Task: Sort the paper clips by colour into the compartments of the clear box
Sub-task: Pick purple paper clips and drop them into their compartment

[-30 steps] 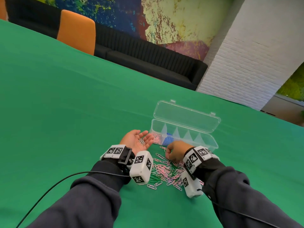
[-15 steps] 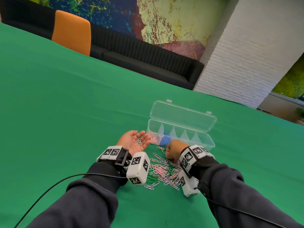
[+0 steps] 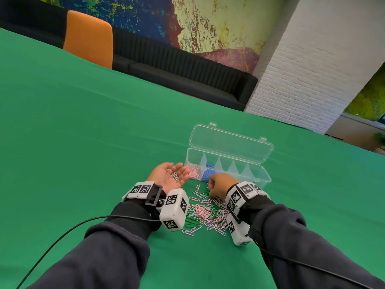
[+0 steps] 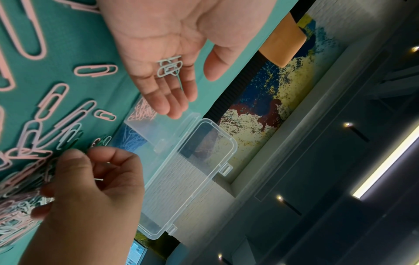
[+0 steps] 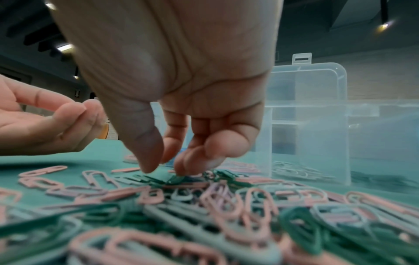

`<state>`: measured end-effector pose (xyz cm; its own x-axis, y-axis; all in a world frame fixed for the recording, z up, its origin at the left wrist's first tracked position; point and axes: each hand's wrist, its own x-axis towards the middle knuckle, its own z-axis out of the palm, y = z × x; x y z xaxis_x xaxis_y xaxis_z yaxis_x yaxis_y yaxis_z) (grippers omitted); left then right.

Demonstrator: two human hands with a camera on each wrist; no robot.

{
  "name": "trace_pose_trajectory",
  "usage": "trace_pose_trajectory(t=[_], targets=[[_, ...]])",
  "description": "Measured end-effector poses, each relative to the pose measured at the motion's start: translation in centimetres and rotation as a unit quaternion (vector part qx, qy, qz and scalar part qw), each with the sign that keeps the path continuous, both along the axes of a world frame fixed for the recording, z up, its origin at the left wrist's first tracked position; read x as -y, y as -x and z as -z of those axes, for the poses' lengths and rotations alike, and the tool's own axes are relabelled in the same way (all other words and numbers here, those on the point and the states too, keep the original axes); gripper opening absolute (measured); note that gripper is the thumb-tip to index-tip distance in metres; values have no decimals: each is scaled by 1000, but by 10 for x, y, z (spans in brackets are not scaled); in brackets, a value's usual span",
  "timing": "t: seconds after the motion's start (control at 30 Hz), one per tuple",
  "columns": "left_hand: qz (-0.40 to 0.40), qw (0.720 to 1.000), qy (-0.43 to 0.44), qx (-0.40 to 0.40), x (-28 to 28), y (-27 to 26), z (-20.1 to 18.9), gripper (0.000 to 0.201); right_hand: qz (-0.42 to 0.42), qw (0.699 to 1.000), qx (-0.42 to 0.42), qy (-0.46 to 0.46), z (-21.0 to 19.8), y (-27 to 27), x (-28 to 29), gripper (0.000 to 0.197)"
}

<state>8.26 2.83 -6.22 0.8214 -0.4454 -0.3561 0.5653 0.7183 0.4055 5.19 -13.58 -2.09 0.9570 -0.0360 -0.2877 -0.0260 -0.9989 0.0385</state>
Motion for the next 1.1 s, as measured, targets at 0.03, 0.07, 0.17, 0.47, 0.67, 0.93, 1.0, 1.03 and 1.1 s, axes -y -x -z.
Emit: trace_pose_trajectory(t=[0.03,0.07,0.17,0.47,0.67,0.93,1.0,1.03,1.1], targets=[[1,1000,-4,1,0,0,0,29,2,1000,7,-16,0,0,0,7],[3,1000,-6,2,0,0,0,29,-3,999,7,-32,0,-1,0,11],[4,1000,-12,1,-1,0,1,29,-25,998,-9,-56,3,-1,-4,18],[5,1000,-22,-1,3,2,1,31,-29,998,-46,-14,5,-5,-3,15],[41,998,-42,7,9,9,-2,31,36,966,11,-255,-9,4,7,21],[97,994,-48,-15,20,14,3,32,-41,972,26,-231,-24,18,19,16],[85,995,-38,-27,15,8,4,30,-68,983,-42,-163,-13,21,22,11],[77,996,-34,-28,11,6,4,29,-80,985,-64,-142,-8,22,22,10],[57,997,-39,-25,9,3,6,30,-108,985,-75,-111,-1,22,20,11]])
